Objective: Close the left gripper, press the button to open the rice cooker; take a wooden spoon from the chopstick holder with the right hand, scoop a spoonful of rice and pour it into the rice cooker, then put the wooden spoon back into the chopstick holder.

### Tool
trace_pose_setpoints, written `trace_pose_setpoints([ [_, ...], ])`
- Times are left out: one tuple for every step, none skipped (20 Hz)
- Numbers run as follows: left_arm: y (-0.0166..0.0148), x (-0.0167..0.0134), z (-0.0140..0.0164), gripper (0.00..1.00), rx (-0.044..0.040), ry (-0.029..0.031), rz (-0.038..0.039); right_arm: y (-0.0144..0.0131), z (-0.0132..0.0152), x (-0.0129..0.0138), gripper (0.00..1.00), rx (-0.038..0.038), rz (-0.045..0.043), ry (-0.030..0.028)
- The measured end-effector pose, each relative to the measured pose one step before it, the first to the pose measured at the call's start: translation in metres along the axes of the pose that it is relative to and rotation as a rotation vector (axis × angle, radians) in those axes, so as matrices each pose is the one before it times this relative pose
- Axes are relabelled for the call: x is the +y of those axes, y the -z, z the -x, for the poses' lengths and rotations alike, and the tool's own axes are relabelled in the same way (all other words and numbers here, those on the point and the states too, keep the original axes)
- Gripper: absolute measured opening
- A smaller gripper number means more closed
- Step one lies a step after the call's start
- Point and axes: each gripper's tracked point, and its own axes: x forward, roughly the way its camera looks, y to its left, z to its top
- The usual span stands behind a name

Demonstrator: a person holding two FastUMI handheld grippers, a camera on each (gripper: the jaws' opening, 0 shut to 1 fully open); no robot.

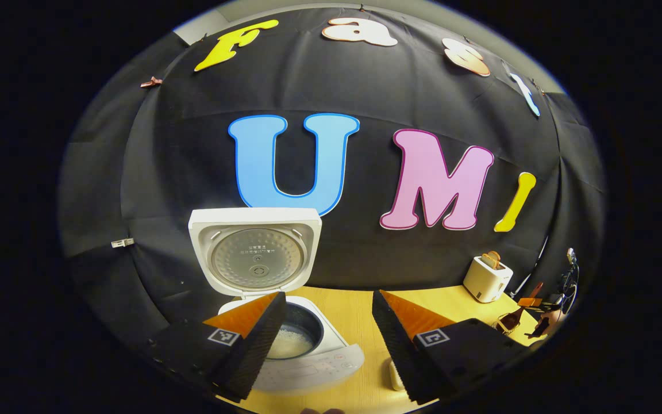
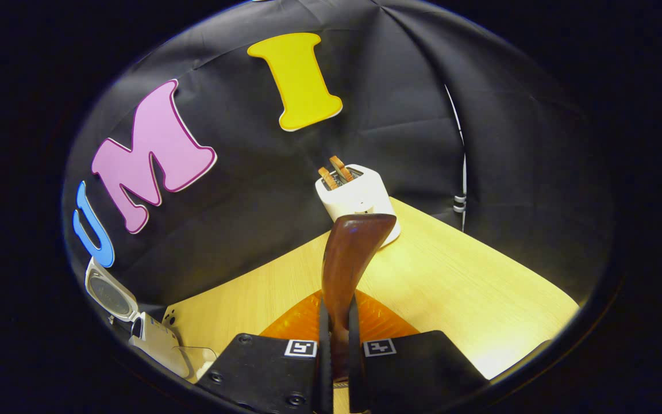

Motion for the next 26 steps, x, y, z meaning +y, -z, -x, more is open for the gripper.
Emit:
trace_pose_setpoints([
  [0.00097, 0.00018, 0.00108, 0.95, -0.00033, -0.00036, 0.00218, 0.00445, -0.00246, -0.0013, 0.14, 0.01335, 0.00269, 0.00878],
  [-0.00109, 0.00072, 0.00124, 0.95, 0.00052, -0.00089, 0.00127, 0.00502, -0.00368, -0.00195, 0.15, 0.0174, 0.0046, 0.00876],
  [-0.00021, 0.00117, 0.00065, 0.95, -0.00116, -0.00158, 0.00113, 0.00617, -0.0016, -0.00204, 0.15, 0.02043, 0.00122, 0.01348],
  [-0.00222, 0.00078, 0.00073, 0.95, -0.00399, -0.00028, -0.00036, 0.00609, -0.00187, 0.0, 0.15, 0.02562, -0.00939, 0.00073],
  [-0.00142, 0.00176, 0.00012, 0.95, -0.00469, -0.00303, -0.00145, 0.00134, 0.00212, 0.00262, 0.17, 0.00695, -0.01375, -0.0088],
  [-0.00223, 0.00141, 0.00047, 0.95, -0.00355, -0.00186, 0.0002, -0.00372, 0.00036, 0.0003, 0.18, -0.00733, -0.00985, -0.00086],
  [-0.00128, 0.0021, -0.00026, 0.95, -0.00413, -0.001, 0.00298, -0.00282, 0.00121, -0.00291, 0.23, -0.00657, -0.00261, 0.00775],
  [-0.00155, 0.00098, -0.00004, 0.95, -0.00357, -0.00055, 0.00372, 0.00056, 0.00053, -0.00296, 0.29, 0.00114, -0.00286, 0.0065],
  [-0.00068, 0.00055, 0.00005, 0.95, -0.00306, -0.00044, 0.00323, -0.00124, 0.00247, -0.00095, 0.54, 0.00114, -0.00447, 0.00054],
  [-0.00155, -0.00002, 0.0001, 0.95, -0.00357, 0.00157, 0.00173, -0.00037, 0.00037, -0.00139, 0.31, 0.00042, -0.00142, 0.00274],
  [-0.00038, -0.00058, -0.00091, 0.95, -0.00133, 0.00261, 0.00154, -0.0014, 0.00427, -0.0026, 0.44, -0.00199, 0.00331, 0.00408],
  [-0.00092, -0.00102, -0.00032, 0.95, -0.00363, 0.00429, 0.00159, 0.00087, 0.00319, -0.00194, 0.62, 0.00089, 0.00027, 0.00462],
  [-0.00133, -0.00143, 0.00012, 0.95, -0.00261, 0.00453, 0.00238, -0.00109, 0.00422, -0.00216, 0.67, -0.00006, -0.0057, 0.00254],
  [-0.00309, -0.00097, -0.00154, 0.95, -0.00535, 0.00575, 0.00288, 0.00034, 0.00591, -0.00142, 0.7, -0.003, -0.0079, 0.00076],
  [-0.00288, -0.0006, -0.00161, 0.95, -0.00715, 0.00289, 0.00242, -0.00093, 0.00884, 0.00016, 0.78, -0.00447, -0.00025, -0.00239],
  [-0.0045, -0.00029, -0.0017, 0.95, -0.00947, 0.00386, 0.00282, -0.0012, 0.0093, -0.00055, 0.8, -0.00736, 0.01182, 0.00112],
  [-0.00631, -0.00006, -0.00358, 0.95, -0.01159, 0.00434, 0.0025, -0.00261, 0.00886, -0.00345, 0.82, -0.01034, 0.01887, 0.00163],
  [-0.00726, 0.0009, -0.00388, 0.95, -0.01095, 0.00173, 0.00043, -0.00601, 0.01026, -0.00282, 0.82, -0.02842, 0.02458, 0.00715],
  [-0.00738, 0.00186, -0.00541, 0.95, -0.01168, 0.00157, -0.00263, -0.0076, 0.00912, -0.00308, 0.83, -0.02934, 0.02614, 0.00297],
  [-0.00892, 0.00338, -0.00678, 0.95, -0.0117, -0.00235, -0.0065, -0.00722, 0.00955, -0.00099, 0.84, -0.02414, 0.02676, 0.00079],
  [-0.00816, 0.00474, -0.00821, 0.95, -0.00978, -0.00723, -0.00915, -0.00555, 0.00986, 0.00023, 0.91, -0.01642, 0.02558, -0.00381],
  [-0.00932, 0.00741, -0.00858, 0.95, -0.01373, -0.01543, -0.00944, -0.00469, 0.01006, 0.00141, 0.94, -0.01223, 0.02578, -0.00547],
  [-0.01004, 0.00947, -0.00923, 0.95, -0.02048, -0.02096, -0.00868, -0.00435, 0.00832, 0.00157, 0.96, -0.01347, 0.0255, -0.00716],
  [-0.01176, 0.00852, -0.01029, 0.95, -0.02403, -0.02031, -0.0073, -0.00453, 0.00854, 0.00323, 0.96, -0.01458, 0.02398, -0.00743],
  [-0.01145, 0.00889, -0.01081, 0.95, -0.02435, -0.02229, -0.00888, -0.00434, 0.00766, 0.00336, 0.96, -0.01407, 0.01911, -0.01169],
  [-0.01395, 0.00986, -0.01155, 0.95, -0.02911, -0.02597, -0.01289, -0.00472, 0.00816, 0.0053, 0.96, -0.01122, 0.01806, -0.00739],
])
